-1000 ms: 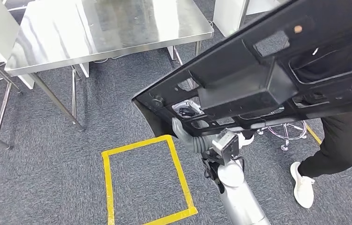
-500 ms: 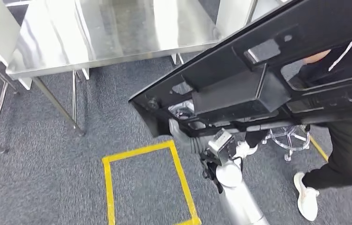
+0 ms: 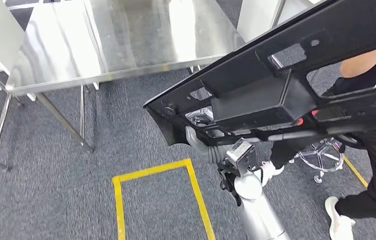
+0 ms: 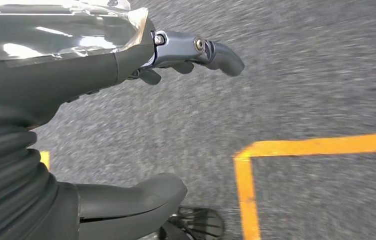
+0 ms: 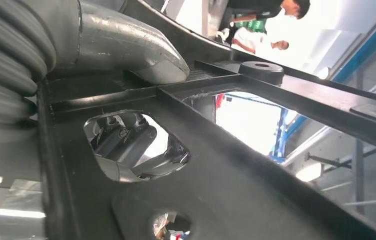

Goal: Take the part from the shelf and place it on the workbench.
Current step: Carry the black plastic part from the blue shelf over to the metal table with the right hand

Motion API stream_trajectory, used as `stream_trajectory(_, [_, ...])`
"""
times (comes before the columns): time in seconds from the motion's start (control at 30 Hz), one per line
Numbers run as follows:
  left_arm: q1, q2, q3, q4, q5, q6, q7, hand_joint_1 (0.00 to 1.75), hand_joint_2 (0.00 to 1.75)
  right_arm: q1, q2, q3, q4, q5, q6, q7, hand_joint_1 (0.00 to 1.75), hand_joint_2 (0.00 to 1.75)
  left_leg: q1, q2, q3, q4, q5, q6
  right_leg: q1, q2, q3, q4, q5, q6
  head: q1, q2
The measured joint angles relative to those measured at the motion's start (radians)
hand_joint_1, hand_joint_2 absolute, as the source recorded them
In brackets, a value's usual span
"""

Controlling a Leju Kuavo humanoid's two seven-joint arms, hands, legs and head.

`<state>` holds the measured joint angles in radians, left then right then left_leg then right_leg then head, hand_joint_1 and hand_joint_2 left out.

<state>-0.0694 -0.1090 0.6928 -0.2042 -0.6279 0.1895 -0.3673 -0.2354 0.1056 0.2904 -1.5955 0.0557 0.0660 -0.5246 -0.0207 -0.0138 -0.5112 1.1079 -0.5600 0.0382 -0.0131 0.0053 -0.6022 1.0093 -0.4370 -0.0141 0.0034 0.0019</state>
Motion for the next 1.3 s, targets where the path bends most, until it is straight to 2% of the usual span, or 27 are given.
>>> stream_trajectory(0.03, [-0.001,-0.001,0.000,0.000,0.000,0.000,-0.001,0.00,1.75,-0.001,0.000,0.000,0.000,0.000,0.000,0.000,1.75,1.75,0.006,0.002,-0.040,0.060,-0.011,-0.009,-0.001,0.000,0.014,-0.004,-0.009,-0.004,-0.001,0.000])
stream_trajectory(0.1, [0.001,0.000,0.000,0.000,0.000,0.000,-0.001,0.00,1.75,-0.001,0.000,-0.001,0.001,0.000,0.000,0.000,1.75,1.75,0.021,0.005,-0.125,0.158,-0.058,-0.028,-0.004,0.001,0.037,-0.006,-0.031,-0.002,-0.002,0.000])
stream_trajectory(0.13, [0.002,0.000,0.000,0.000,0.000,0.000,-0.001,0.00,1.75,-0.001,0.000,-0.002,0.002,0.000,0.000,0.000,1.75,1.75,0.029,0.007,-0.158,0.176,-0.076,-0.036,-0.006,0.002,0.051,-0.006,-0.043,0.001,-0.002,0.000])
stream_trajectory(0.17, [0.002,0.000,0.000,0.000,0.000,0.000,-0.001,0.00,1.75,0.000,0.000,-0.002,0.003,0.000,0.000,0.000,1.75,1.75,0.035,0.009,-0.176,0.166,-0.074,-0.042,-0.010,0.004,0.067,-0.006,-0.055,0.005,-0.002,0.000])
stream_trajectory(0.2, [0.003,0.001,0.000,0.000,0.000,0.000,-0.001,0.00,1.75,0.000,0.000,-0.002,0.003,0.000,0.000,0.000,1.75,1.75,0.040,0.010,-0.179,0.126,-0.048,-0.047,-0.013,0.005,0.085,-0.006,-0.069,0.010,-0.002,0.000])
stream_trajectory(0.27, [0.005,0.001,0.000,0.000,0.000,0.000,-0.001,0.00,1.75,-0.001,0.000,-0.003,0.004,0.000,0.000,0.000,1.75,1.75,0.046,0.015,-0.164,0.006,0.064,-0.053,-0.020,0.005,0.121,-0.006,-0.097,0.022,-0.002,0.000])
stream_trajectory(0.33, [0.006,0.001,0.000,0.002,0.000,0.000,-0.001,0.00,1.75,-0.002,0.000,-0.004,0.006,0.000,0.000,0.000,1.75,1.75,0.043,0.022,-0.148,-0.065,0.140,-0.047,-0.018,0.006,0.140,-0.012,-0.117,0.038,-0.003,0.000])
stream_trajectory(0.43, [0.005,0.000,0.000,0.002,0.000,0.001,-0.002,0.00,1.75,-0.005,0.000,-0.006,0.008,0.001,0.000,-0.001,1.75,1.75,0.034,0.023,-0.132,-0.080,0.144,-0.023,-0.012,0.005,0.143,0.002,-0.115,0.068,-0.002,0.000])
stream_trajectory(0.47, [0.005,0.000,0.000,0.002,0.000,0.001,-0.002,0.00,1.75,-0.006,0.000,-0.007,0.008,0.002,-0.002,-0.002,1.75,1.75,0.034,0.021,-0.124,-0.086,0.140,-0.015,-0.012,0.004,0.127,0.037,-0.107,0.074,-0.001,0.000])
stream_trajectory(0.5, [0.004,0.000,0.001,0.001,0.000,0.001,-0.003,0.00,1.75,-0.007,0.000,-0.008,0.007,0.003,-0.004,-0.003,1.75,1.75,0.034,0.019,-0.114,-0.089,0.135,-0.007,-0.012,0.003,0.093,0.088,-0.101,0.078,-0.001,0.000])
stream_trajectory(0.57, [0.002,0.000,0.001,0.001,0.001,0.002,-0.004,0.00,1.75,-0.009,0.000,-0.010,0.008,0.006,-0.011,-0.005,1.75,1.75,0.032,0.014,-0.097,-0.092,0.121,0.007,-0.011,0.001,0.000,0.219,-0.120,0.068,0.001,0.000])
stream_trajectory(0.6, [0.002,0.000,0.001,0.001,0.001,0.002,-0.005,0.00,1.75,-0.009,-0.001,-0.012,0.009,0.010,-0.018,-0.005,1.75,1.75,0.031,0.012,-0.088,-0.092,0.111,0.012,-0.009,0.001,-0.045,0.268,-0.144,0.061,0.002,0.000])
stream_trajectory(0.67, [0.004,-0.002,0.001,0.001,0.002,0.002,-0.005,0.00,1.75,-0.009,-0.002,-0.016,0.013,0.024,-0.037,-0.004,1.75,1.75,0.027,0.006,-0.063,-0.092,0.090,0.015,-0.005,0.001,-0.099,0.287,-0.180,0.056,0.002,0.000])
stream_trajectory(0.7, [0.005,-0.003,0.001,0.001,0.002,0.002,-0.006,0.00,1.75,-0.010,-0.002,-0.018,0.015,0.033,-0.048,-0.003,1.75,1.75,0.025,0.003,-0.048,-0.092,0.079,0.015,-0.003,0.001,-0.104,0.256,-0.175,0.059,0.002,0.000])
stream_trajectory(0.73, [0.005,-0.004,0.002,0.001,0.002,0.002,-0.007,0.00,1.75,-0.012,-0.002,-0.021,0.018,0.041,-0.059,-0.002,1.75,1.75,0.024,0.001,-0.032,-0.092,0.068,0.014,-0.002,0.000,-0.095,0.197,-0.143,0.066,0.002,0.000])
stream_trajectory(0.77, [0.006,-0.005,0.002,0.001,0.002,0.002,-0.008,0.00,1.75,-0.015,-0.002,-0.023,0.021,0.046,-0.068,-0.001,1.75,1.75,0.022,-0.001,-0.019,-0.092,0.056,0.012,0.000,-0.002,-0.080,0.131,-0.094,0.074,0.003,0.000])
stream_trajectory(0.8, [0.006,-0.005,0.003,0.001,0.002,0.002,-0.009,0.00,1.75,-0.020,-0.002,-0.027,0.025,0.051,-0.077,0.000,1.75,1.75,0.020,-0.002,-0.007,-0.092,0.044,0.008,0.002,-0.006,-0.065,0.077,-0.050,0.074,0.003,0.000])
stream_trajectory(0.83, [0.005,-0.005,0.004,0.002,0.002,0.002,-0.010,0.00,1.75,-0.026,-0.001,-0.030,0.029,0.057,-0.084,0.001,1.75,1.75,0.017,-0.002,0.001,-0.094,0.031,0.003,0.004,-0.010,-0.051,0.039,-0.016,0.070,0.004,0.000])
stream_trajectory(0.87, [0.004,-0.005,0.005,0.002,0.002,0.002,-0.011,0.00,1.75,-0.033,-0.001,-0.032,0.032,0.065,-0.093,0.002,1.75,1.75,0.015,-0.002,0.011,-0.092,0.023,-0.001,0.004,-0.012,-0.042,0.023,0.003,0.060,0.004,0.000])
stream_trajectory(0.97, [0.001,-0.004,0.008,0.001,0.001,0.003,-0.014,0.00,1.75,-0.067,0.003,-0.033,0.048,0.107,-0.126,0.010,1.75,1.75,0.014,0.005,0.021,-0.065,0.020,-0.015,-0.003,-0.006,-0.015,0.014,0.008,0.028,0.005,0.000])
stream_trajectory(1.0, [-0.001,-0.004,0.010,0.001,0.000,0.003,-0.016,0.00,1.75,-0.084,0.006,-0.032,0.055,0.121,-0.136,0.013,1.75,1.75,0.016,0.007,0.000,-0.028,0.018,-0.020,-0.004,-0.004,-0.006,0.014,0.005,0.021,0.004,0.000])
stream_trajectory(1.07, [-0.003,-0.006,0.014,0.001,-0.001,0.003,-0.018,0.00,1.75,-0.116,0.013,-0.029,0.072,0.142,-0.147,0.021,1.75,1.75,0.022,0.009,-0.074,0.086,-0.006,-0.033,-0.007,-0.002,0.007,0.013,-0.005,0.009,0.003,0.000])
stream_trajectory(1.1, [-0.003,-0.007,0.017,0.001,-0.002,0.002,-0.018,0.00,1.75,-0.129,0.017,-0.026,0.083,0.149,-0.149,0.026,1.75,1.75,0.025,0.009,-0.120,0.144,-0.032,-0.039,-0.007,-0.001,0.012,0.013,-0.011,0.006,0.002,0.000])
stream_trajectory(1.17, [0.000,-0.009,0.021,0.001,-0.004,0.002,-0.016,0.00,1.75,-0.147,0.024,-0.017,0.108,0.158,-0.150,0.037,1.75,1.75,0.028,0.010,-0.185,0.191,-0.072,-0.045,-0.006,0.001,0.028,0.013,-0.027,0.006,0.002,0.000])
stream_trajectory(1.2, [0.001,-0.009,0.022,0.001,-0.005,0.002,-0.015,0.00,1.75,-0.155,0.028,-0.013,0.121,0.161,-0.150,0.042,1.75,1.75,0.029,0.010,-0.196,0.170,-0.063,-0.044,-0.006,0.002,0.038,0.013,-0.035,0.007,0.002,0.000])
stream_trajectory(1.23, [0.001,-0.009,0.023,0.001,-0.006,0.002,-0.014,0.00,1.75,-0.164,0.032,-0.009,0.132,0.162,-0.150,0.046,1.75,1.75,0.030,0.010,-0.192,0.122,-0.031,-0.041,-0.006,0.002,0.049,0.013,-0.044,0.009,0.002,0.000])
stream_trajectory(1.3, [0.002,-0.009,0.024,0.001,-0.008,0.002,-0.012,0.00,1.75,-0.184,0.041,-0.003,0.152,0.164,-0.150,0.051,1.75,1.75,0.025,0.010,-0.160,-0.003,0.065,-0.026,-0.004,0.003,0.067,0.011,-0.061,0.015,0.003,0.000])
